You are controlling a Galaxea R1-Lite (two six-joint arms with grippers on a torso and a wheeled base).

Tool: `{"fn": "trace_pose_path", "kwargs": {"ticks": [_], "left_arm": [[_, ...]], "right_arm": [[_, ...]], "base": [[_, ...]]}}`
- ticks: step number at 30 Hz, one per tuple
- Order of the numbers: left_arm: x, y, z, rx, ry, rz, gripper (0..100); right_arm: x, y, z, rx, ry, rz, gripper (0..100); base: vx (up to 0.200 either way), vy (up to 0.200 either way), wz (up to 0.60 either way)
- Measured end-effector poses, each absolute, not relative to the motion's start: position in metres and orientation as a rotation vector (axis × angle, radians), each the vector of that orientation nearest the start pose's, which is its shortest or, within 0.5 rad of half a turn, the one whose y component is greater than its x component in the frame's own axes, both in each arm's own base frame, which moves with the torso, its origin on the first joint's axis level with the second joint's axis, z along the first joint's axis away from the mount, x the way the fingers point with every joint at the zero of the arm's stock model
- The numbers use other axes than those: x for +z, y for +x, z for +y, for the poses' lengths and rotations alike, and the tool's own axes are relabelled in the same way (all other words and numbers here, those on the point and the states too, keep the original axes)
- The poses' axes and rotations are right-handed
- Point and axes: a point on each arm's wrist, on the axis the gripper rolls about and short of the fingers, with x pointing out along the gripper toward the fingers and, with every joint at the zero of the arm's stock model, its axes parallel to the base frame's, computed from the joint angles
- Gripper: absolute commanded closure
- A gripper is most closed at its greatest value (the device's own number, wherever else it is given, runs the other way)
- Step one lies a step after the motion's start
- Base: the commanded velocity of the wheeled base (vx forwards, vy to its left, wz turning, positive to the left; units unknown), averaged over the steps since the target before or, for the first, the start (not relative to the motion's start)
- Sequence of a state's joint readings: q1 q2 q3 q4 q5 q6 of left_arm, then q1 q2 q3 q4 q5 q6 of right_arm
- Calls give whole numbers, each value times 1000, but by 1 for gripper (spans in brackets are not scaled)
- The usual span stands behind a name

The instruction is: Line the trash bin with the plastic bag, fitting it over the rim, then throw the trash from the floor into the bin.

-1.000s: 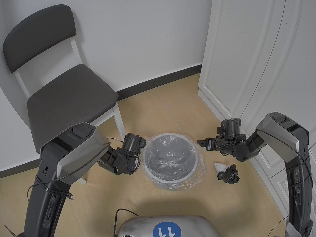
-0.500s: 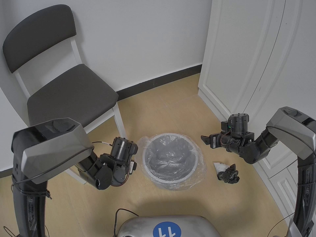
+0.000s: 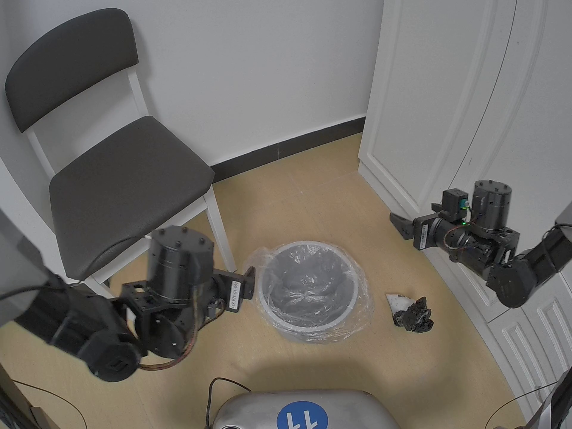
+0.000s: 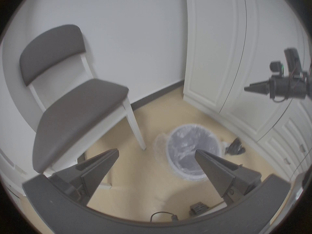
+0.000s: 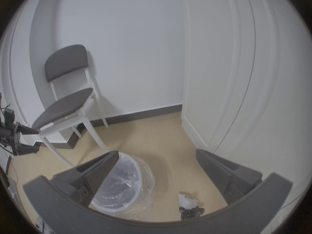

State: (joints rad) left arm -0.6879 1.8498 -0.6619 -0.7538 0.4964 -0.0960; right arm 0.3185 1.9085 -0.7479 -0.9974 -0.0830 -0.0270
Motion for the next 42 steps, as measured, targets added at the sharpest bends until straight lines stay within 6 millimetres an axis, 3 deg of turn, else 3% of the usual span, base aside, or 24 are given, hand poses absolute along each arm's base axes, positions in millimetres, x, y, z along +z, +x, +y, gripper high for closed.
{"fn": "trace_pose_path", "kwargs": {"ticks": [8, 14, 19, 26, 32, 42], "left_arm": [[187, 187, -146, -210, 33, 152, 0], [221, 150, -106, -185, -12, 12, 0], [237, 125, -77, -137, -28, -80, 0], [256, 93, -40, -19, -52, -210, 0], [269, 71, -17, 122, -76, -313, 0], [280, 29, 3, 246, -80, -370, 0]], "right_arm": [[188, 273, 86, 151, -26, 17, 0], [226, 216, 65, 77, 9, -101, 0], [249, 160, 46, 29, 37, -183, 0], [260, 95, 19, -54, 58, -254, 0], [266, 60, 3, -156, 73, -361, 0], [271, 15, -6, -237, 93, -517, 0]], "base": [[0, 0, 0], [0, 0, 0], [0, 0, 0], [0, 0, 0], [0, 0, 0], [0, 0, 0]]}}
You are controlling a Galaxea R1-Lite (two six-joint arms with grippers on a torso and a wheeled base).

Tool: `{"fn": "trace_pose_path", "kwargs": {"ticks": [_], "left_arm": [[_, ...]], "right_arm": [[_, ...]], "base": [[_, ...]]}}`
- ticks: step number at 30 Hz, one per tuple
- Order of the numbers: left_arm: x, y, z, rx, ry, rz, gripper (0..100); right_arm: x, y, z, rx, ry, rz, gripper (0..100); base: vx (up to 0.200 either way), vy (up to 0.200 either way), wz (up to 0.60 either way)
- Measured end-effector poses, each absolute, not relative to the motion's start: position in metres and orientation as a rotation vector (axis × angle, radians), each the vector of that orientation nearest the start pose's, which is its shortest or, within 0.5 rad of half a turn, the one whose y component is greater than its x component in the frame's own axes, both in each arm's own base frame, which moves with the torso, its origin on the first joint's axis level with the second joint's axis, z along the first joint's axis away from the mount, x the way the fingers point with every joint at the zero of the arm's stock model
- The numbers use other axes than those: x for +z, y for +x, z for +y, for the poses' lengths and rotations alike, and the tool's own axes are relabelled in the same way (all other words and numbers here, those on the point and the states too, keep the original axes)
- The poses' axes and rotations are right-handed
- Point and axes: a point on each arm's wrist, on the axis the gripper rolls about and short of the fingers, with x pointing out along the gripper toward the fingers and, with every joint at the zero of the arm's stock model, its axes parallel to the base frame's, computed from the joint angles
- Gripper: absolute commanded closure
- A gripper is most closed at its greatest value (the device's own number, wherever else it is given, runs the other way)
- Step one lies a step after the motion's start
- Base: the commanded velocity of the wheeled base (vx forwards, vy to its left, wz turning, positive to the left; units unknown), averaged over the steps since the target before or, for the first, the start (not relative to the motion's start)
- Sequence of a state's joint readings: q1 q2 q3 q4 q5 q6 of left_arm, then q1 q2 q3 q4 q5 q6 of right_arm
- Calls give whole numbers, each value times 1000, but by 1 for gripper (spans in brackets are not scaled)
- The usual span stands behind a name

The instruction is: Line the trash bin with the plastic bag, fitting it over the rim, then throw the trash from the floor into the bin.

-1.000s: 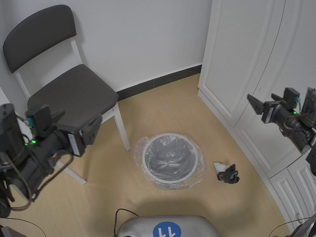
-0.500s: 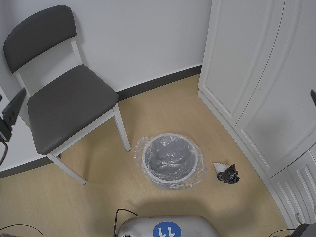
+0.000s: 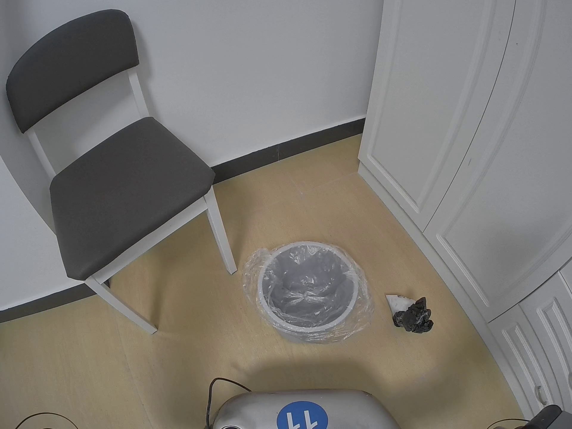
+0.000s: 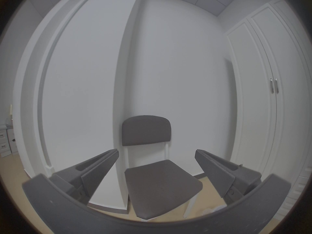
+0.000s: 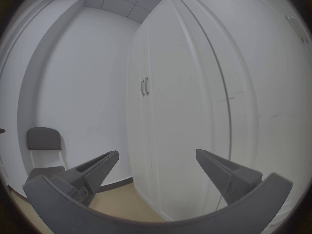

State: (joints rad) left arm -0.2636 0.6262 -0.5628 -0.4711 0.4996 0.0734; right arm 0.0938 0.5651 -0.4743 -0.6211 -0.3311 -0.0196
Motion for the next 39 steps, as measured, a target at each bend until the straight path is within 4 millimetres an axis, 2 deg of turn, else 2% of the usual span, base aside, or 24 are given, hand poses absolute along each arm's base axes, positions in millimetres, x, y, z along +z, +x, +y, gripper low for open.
{"fn": "trace_pose_path", "kwargs": {"ticks": [6, 15, 23, 34, 39], "left_arm": [[292, 1, 12, 319, -91, -400, 0], [284, -44, 19, 392, -74, -384, 0], [288, -87, 22, 429, -83, -426, 0], [297, -136, 24, 460, -92, -477, 0], [292, -156, 24, 471, -80, -455, 0]], "right_arm": [[269, -4, -8, -277, 67, -542, 0], [263, -46, -9, -293, 44, -514, 0], [259, -89, -8, -312, 47, -613, 0], [248, -128, -7, -272, 37, -677, 0], [251, -146, -6, -257, 37, -735, 0]], "base": [[0, 0, 0], [0, 0, 0], [0, 0, 0], [0, 0, 0], [0, 0, 0]]}}
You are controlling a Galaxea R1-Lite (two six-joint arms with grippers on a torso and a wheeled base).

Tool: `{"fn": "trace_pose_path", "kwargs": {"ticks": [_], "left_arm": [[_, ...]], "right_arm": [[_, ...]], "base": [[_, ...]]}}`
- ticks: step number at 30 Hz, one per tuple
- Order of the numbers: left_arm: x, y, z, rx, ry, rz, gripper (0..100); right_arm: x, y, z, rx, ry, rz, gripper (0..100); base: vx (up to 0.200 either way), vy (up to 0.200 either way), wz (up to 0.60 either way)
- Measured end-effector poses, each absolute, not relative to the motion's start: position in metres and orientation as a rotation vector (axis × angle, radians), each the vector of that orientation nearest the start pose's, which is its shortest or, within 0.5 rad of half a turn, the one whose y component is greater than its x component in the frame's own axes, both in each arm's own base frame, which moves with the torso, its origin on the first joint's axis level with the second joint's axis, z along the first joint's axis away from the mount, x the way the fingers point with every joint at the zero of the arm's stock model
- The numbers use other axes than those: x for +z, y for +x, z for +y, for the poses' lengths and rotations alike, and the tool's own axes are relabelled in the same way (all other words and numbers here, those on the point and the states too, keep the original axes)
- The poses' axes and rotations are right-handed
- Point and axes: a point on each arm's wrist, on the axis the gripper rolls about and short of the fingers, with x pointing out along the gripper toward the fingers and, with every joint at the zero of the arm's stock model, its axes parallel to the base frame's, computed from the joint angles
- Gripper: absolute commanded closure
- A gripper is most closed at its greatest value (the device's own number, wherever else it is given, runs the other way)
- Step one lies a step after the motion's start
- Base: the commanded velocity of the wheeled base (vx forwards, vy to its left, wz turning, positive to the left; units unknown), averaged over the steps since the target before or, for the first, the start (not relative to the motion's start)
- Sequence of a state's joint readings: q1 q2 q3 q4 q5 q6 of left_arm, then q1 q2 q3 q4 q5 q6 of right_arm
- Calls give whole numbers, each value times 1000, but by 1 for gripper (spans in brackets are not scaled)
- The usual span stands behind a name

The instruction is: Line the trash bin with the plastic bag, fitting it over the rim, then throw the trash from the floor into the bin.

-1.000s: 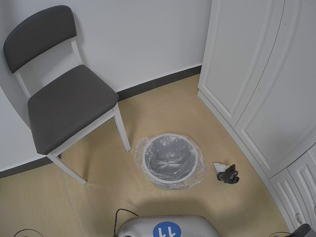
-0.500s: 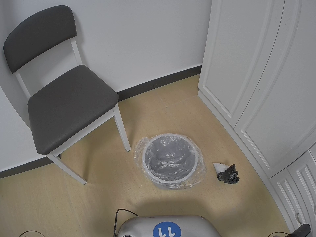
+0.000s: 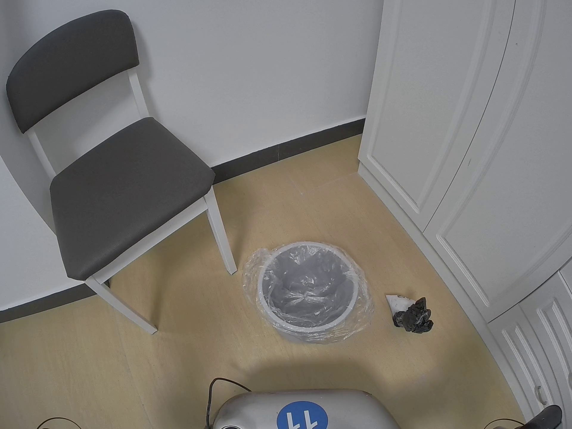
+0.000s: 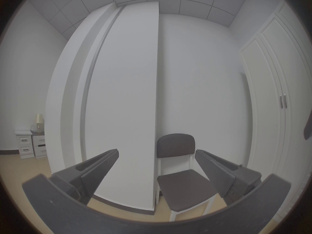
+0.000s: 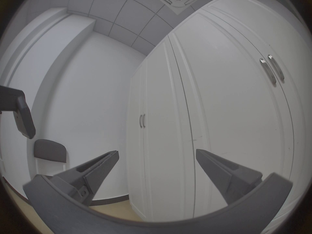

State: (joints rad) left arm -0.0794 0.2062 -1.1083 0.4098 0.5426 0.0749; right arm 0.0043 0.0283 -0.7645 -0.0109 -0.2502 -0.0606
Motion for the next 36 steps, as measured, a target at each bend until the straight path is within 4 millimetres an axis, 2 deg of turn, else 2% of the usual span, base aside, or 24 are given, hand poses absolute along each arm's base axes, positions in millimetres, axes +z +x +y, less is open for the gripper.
{"fn": "trace_pose_path", "kwargs": {"ticks": [8, 12, 19, 27, 31, 36], "left_arm": [[280, -197, 25, 482, -78, -482, 0], [274, -206, 24, 482, -83, -507, 0], [257, -203, 18, 479, -73, -496, 0], [240, -184, 12, 440, -73, -458, 0], [245, -180, 10, 383, -49, -534, 0], [255, -171, 8, 343, -16, -552, 0]], "right_arm": [[261, -172, -5, -246, 47, -843, 0], [263, -177, -5, -238, 54, -862, 0], [260, -170, -5, -231, 53, -869, 0], [249, -142, -5, -219, 47, -918, 0], [242, -131, -3, -158, 10, -902, 0], [250, -121, -3, -119, -7, -866, 0]], "base": [[0, 0, 0], [0, 0, 0], [0, 0, 0], [0, 0, 0], [0, 0, 0], [0, 0, 0]]}}
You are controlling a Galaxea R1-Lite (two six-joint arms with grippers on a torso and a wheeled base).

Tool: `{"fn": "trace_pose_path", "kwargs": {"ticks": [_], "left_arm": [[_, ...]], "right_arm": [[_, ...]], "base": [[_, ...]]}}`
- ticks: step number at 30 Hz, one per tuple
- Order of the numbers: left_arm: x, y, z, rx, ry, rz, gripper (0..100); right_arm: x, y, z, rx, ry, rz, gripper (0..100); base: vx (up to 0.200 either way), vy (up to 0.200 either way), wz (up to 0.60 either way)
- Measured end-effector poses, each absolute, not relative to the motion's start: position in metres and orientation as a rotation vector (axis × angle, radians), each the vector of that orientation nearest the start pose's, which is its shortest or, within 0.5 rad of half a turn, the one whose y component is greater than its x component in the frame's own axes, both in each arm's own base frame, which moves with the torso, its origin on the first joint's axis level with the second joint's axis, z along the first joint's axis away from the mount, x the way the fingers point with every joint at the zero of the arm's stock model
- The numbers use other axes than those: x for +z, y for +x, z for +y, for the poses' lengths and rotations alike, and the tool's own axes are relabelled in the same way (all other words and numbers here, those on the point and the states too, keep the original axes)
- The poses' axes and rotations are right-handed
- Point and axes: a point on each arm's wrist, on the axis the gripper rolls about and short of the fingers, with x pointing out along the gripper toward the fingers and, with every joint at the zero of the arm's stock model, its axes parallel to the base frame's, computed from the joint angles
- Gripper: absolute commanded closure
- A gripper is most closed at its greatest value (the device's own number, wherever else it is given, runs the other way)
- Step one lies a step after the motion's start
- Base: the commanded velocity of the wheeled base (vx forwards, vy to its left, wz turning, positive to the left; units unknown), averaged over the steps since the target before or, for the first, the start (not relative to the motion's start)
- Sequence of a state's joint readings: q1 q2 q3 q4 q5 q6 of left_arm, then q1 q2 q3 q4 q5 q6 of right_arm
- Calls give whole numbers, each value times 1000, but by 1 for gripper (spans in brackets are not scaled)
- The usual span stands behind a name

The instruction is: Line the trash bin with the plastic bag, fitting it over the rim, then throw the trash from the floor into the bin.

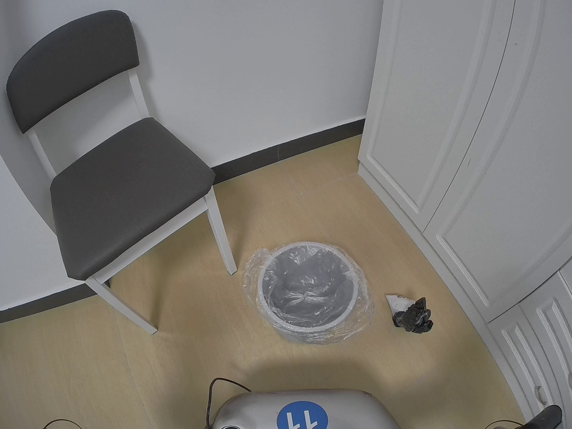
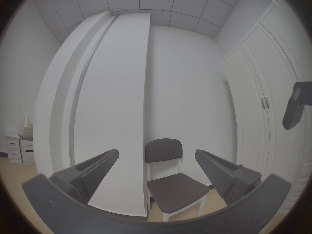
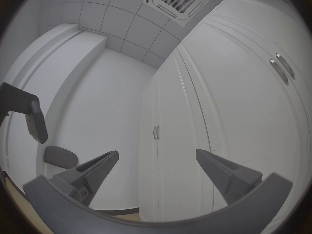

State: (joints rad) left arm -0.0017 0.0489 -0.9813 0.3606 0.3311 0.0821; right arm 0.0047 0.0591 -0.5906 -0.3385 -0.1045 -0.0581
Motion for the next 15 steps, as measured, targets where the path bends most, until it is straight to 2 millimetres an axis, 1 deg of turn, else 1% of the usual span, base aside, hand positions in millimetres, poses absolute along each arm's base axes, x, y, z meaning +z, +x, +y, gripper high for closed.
{"fn": "trace_pose_path", "kwargs": {"ticks": [3, 6, 11, 15], "left_arm": [[264, -156, 9, 328, -12, -507, 0], [271, -131, 12, 292, -17, -422, 0], [271, -73, 17, 192, -27, -214, 0], [267, -30, 13, 129, -33, -70, 0]], "right_arm": [[256, -105, -4, -128, 0, -788, 0], [255, -73, -5, -150, 6, -614, 0], [240, -11, -4, -152, 10, -249, 0], [227, 33, -3, -136, 31, -17, 0]], "base": [[0, 0, 0], [0, 0, 0], [0, 0, 0], [0, 0, 0]]}}
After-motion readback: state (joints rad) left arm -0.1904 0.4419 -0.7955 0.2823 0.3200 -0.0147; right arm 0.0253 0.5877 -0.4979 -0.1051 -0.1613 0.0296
